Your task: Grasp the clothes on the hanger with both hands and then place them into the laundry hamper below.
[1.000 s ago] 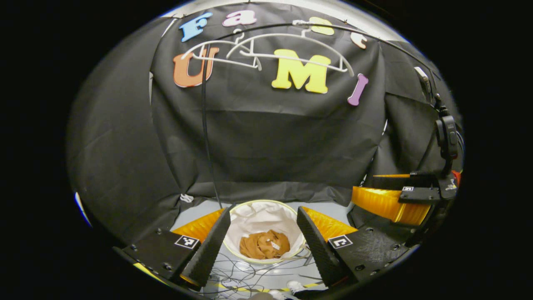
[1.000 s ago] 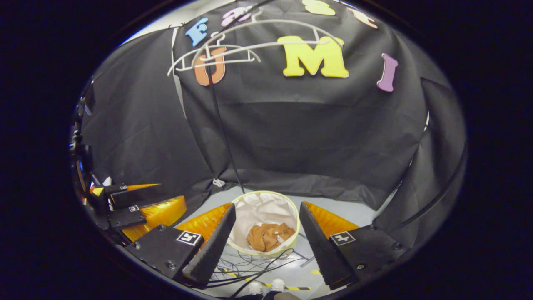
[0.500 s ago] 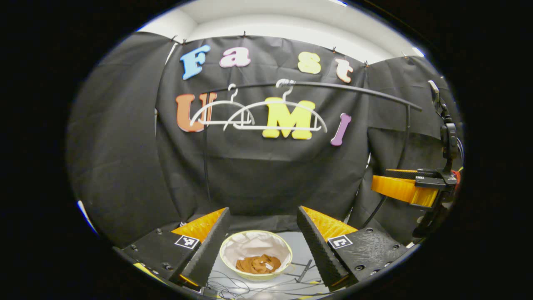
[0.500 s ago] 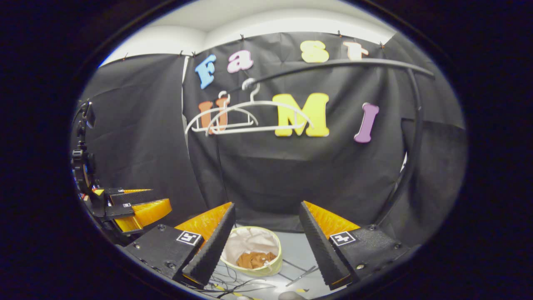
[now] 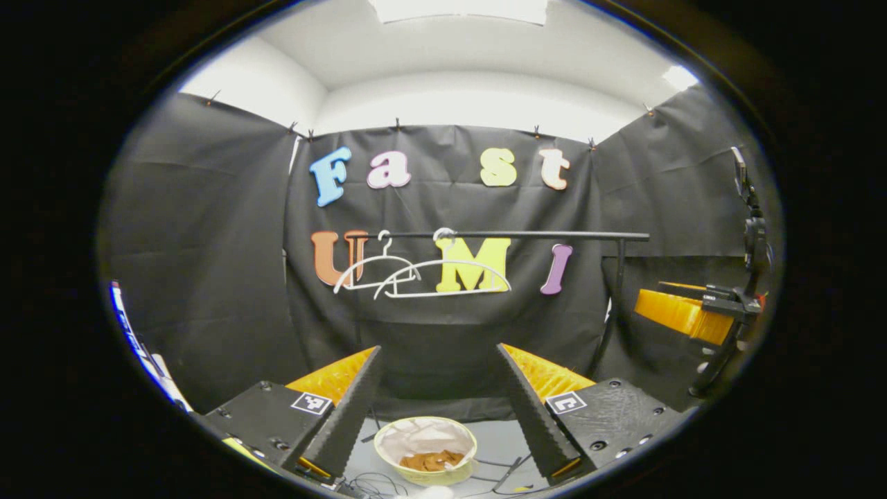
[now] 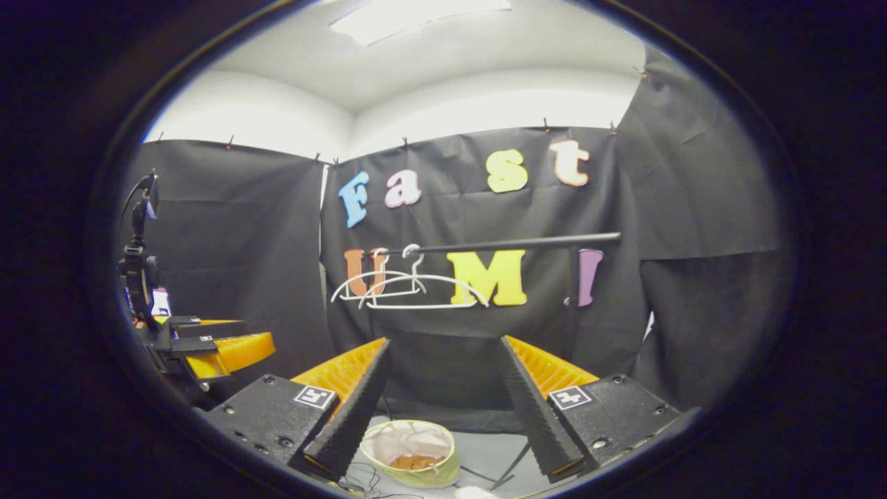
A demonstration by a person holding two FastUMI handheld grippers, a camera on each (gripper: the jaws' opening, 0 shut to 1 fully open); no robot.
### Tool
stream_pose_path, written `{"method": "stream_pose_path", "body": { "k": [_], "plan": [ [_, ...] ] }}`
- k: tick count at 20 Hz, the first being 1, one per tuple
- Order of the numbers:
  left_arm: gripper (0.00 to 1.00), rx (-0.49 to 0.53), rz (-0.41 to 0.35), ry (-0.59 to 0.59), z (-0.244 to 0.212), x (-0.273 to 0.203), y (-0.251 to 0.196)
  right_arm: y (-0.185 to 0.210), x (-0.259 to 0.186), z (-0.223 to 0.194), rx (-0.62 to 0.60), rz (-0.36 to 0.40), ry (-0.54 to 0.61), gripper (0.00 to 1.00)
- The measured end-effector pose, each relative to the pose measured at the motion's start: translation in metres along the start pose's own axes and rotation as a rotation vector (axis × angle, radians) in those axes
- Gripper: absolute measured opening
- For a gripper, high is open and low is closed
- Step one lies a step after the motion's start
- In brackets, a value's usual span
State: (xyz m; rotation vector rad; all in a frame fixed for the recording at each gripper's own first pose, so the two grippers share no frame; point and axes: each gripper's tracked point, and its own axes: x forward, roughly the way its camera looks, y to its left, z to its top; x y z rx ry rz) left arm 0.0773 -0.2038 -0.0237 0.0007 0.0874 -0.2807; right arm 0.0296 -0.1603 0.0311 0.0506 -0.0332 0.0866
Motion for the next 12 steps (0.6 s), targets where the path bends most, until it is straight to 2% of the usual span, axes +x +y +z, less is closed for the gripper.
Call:
{"method": "stream_pose_path", "body": {
  "k": [4,7,9,12],
  "plan": [
    [1.00,0.029,0.090,-0.027,0.008,-0.055,-0.011,-0.024,-0.058,0.007,0.026,0.025,-0.047,0.99],
    [1.00,0.025,0.155,-0.023,0.003,-0.093,-0.012,-0.032,-0.085,0.002,0.039,0.031,-0.057,0.99],
    [1.00,0.039,0.211,-0.027,0.002,-0.118,0.001,-0.031,-0.100,-0.002,0.070,0.041,-0.054,0.98],
    [1.00,0.049,0.235,-0.028,0.000,-0.135,0.011,-0.019,-0.114,-0.009,0.078,0.050,-0.037,0.98]
  ]
}}
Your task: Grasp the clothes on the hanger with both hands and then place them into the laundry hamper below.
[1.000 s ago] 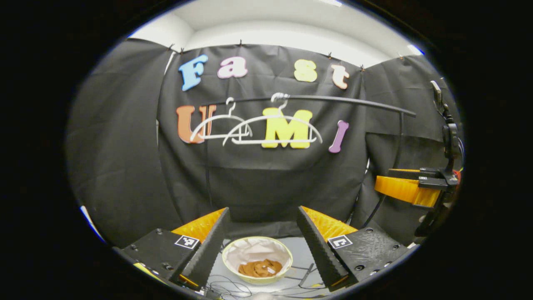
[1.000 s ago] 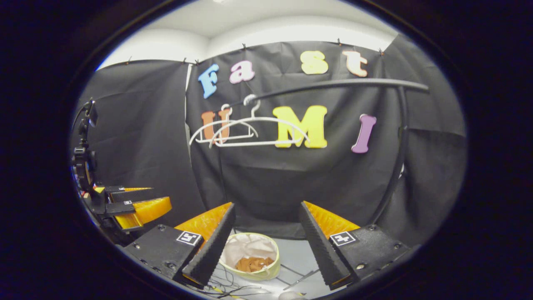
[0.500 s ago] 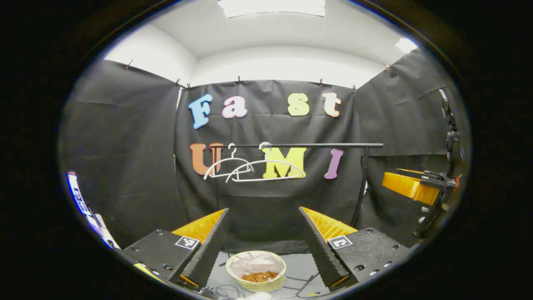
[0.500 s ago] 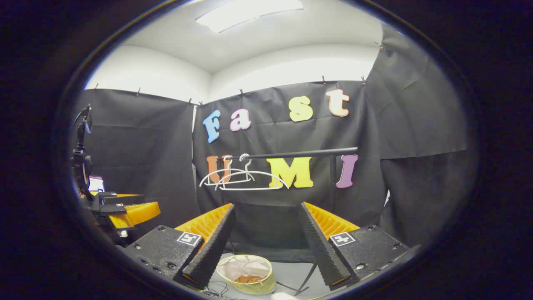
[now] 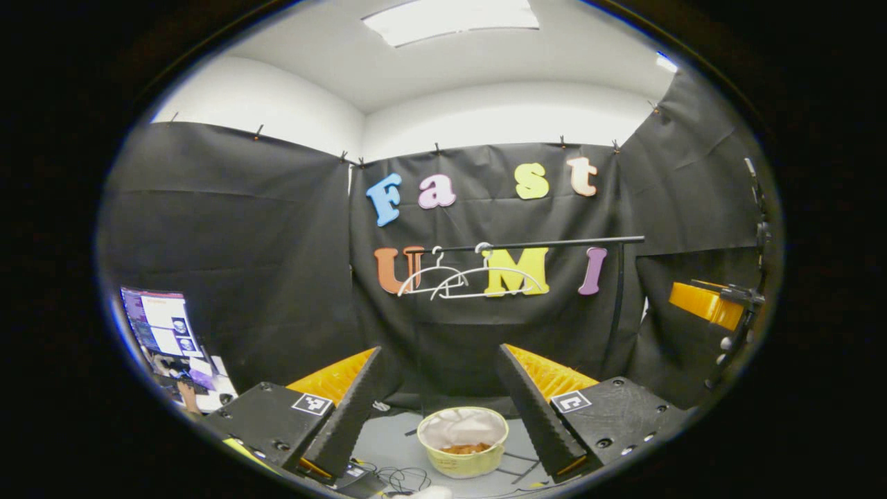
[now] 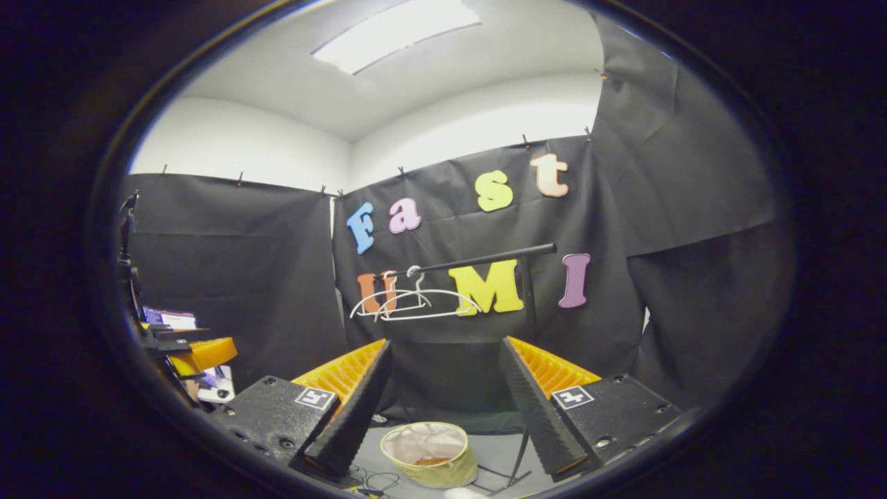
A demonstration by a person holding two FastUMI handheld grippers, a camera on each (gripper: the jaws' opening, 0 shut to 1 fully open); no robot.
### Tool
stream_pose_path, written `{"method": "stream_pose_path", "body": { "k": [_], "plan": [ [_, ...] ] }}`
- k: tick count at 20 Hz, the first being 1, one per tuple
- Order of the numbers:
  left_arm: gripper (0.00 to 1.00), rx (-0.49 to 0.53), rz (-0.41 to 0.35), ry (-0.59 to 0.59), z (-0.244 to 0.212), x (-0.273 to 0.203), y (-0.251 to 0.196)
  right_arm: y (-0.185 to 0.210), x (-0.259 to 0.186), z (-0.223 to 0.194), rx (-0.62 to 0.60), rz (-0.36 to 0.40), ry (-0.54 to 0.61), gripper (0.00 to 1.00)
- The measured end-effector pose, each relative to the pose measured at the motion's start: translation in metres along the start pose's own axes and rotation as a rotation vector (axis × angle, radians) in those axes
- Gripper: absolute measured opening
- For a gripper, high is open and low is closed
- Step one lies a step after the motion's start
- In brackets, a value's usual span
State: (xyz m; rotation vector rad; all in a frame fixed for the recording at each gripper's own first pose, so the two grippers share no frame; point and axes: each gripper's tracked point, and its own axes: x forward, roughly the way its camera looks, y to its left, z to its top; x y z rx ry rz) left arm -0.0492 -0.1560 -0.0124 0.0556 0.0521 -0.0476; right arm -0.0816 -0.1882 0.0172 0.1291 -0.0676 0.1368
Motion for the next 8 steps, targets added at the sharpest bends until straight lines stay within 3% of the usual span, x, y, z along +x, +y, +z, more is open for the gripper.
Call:
{"method": "stream_pose_path", "body": {
  "k": [3,6,8],
  "plan": [
    [1.00,0.002,-0.046,0.001,0.000,-0.002,0.007,0.025,-0.006,0.006,-0.010,0.003,-0.029,0.99],
    [1.00,0.009,-0.070,0.015,-0.007,-0.004,0.025,0.062,-0.017,-0.019,-0.021,0.023,0.039,0.99],
    [1.00,0.012,-0.073,0.015,-0.009,-0.009,0.037,0.067,-0.018,-0.012,-0.017,-0.017,0.026,0.98]
  ]
}}
